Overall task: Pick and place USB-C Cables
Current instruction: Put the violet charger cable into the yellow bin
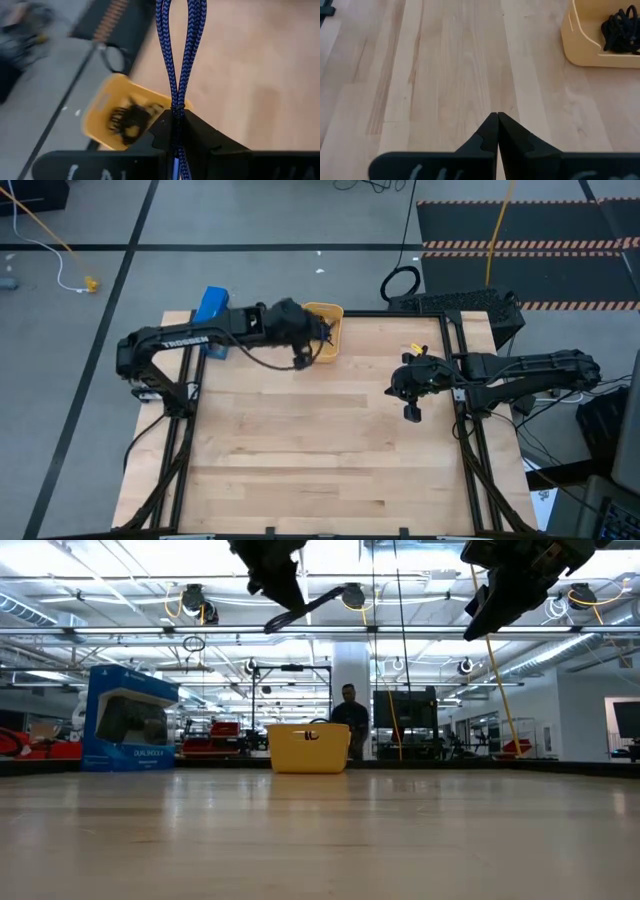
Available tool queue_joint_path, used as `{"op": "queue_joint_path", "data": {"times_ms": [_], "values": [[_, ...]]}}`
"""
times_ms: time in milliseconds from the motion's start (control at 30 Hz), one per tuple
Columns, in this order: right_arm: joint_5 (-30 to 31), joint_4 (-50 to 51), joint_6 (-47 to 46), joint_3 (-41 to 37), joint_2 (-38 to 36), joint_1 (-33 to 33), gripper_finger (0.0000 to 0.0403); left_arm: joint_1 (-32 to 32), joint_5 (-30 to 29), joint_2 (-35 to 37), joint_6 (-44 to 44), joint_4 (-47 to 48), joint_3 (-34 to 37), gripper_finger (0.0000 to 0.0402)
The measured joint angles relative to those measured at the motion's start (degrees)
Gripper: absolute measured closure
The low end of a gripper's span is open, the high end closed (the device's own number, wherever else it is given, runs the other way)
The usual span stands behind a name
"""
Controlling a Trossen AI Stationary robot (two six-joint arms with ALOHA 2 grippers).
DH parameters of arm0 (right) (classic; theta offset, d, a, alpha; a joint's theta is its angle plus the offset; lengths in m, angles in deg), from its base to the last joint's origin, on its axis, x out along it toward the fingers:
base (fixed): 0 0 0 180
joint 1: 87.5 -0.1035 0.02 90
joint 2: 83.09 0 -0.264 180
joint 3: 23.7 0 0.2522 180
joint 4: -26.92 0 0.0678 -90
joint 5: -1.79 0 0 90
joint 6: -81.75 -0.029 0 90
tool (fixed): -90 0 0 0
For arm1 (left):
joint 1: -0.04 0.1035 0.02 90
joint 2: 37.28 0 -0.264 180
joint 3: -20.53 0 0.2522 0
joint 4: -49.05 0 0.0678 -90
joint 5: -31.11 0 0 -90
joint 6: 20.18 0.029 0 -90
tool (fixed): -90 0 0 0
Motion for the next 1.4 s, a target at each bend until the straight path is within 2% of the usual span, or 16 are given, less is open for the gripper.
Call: {"op": "queue_joint_path", "data": {"times_ms": [67,267,467,667,867,1400], "values": [[0.11,0.03,0.31,0.0,0.0,-0.01,0.0403,0.97,-3.14,-0.35,-4.92,-3.58,-0.01,0.0367],[0.18,-0.17,0.38,0.0,0.0,-0.02,0.0403,3.4,-3.94,-3.39,-12.46,-12.27,-0.04,0.0367],[0.19,0.08,1.22,0.0,0.0,-0.02,0.0403,6.35,-7.03,-7.05,-23.75,-9.47,-0.06,0.0366],[0.19,0.17,1.69,0.0,-0.02,-0.02,0.0403,10.04,-7.38,-9.63,-34.71,-6.85,-0.02,0.0366],[0.19,0.2,2.86,0.02,0.0,0.0,0.0403,11.62,-7.13,-11.81,-38.78,-5.92,-0.04,0.0366],[0.19,0.11,2.93,0.04,-0.02,0.0,0.0403,13.3,-5.08,-20.7,-40.51,-7.05,-0.02,0.0366]]}}
